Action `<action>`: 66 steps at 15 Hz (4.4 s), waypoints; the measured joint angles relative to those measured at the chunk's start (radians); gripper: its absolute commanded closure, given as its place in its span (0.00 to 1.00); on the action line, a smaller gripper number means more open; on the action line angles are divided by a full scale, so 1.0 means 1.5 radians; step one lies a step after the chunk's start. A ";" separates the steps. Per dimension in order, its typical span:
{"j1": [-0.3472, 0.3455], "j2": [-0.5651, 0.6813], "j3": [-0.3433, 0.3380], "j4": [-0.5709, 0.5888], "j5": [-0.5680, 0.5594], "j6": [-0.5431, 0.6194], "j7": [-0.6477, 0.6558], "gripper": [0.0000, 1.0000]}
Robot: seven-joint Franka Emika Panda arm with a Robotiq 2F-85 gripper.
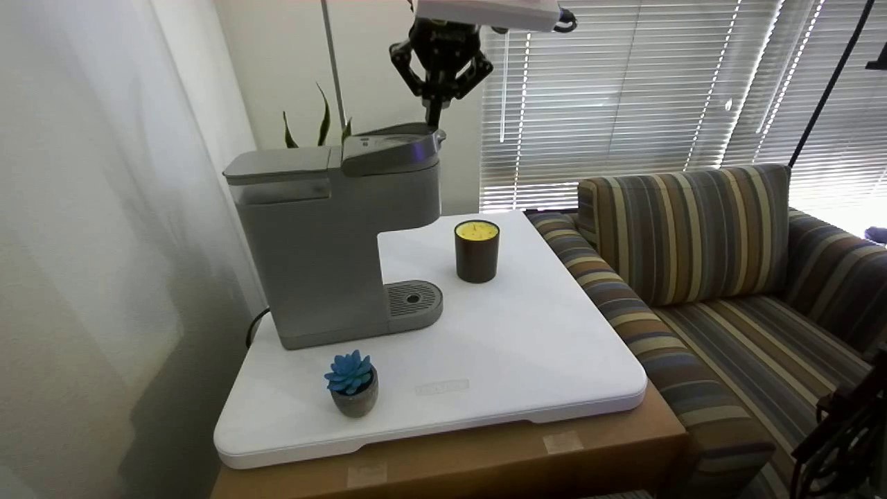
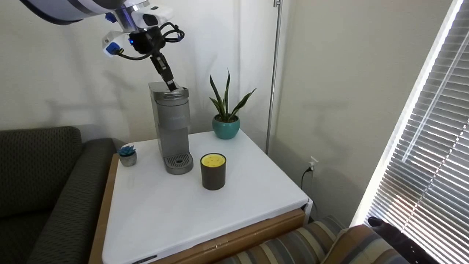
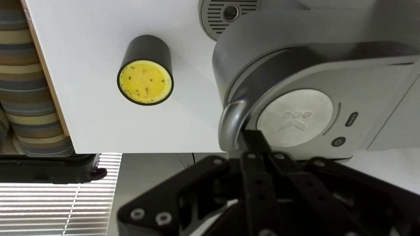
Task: Close the coffee machine chamber
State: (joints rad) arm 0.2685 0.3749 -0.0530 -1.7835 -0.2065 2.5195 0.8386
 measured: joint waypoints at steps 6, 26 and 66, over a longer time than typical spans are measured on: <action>0.000 0.008 0.008 0.000 0.012 -0.052 0.000 1.00; 0.024 -0.028 0.009 0.009 -0.070 -0.060 0.017 1.00; 0.022 -0.143 0.051 0.012 -0.127 -0.085 0.092 0.00</action>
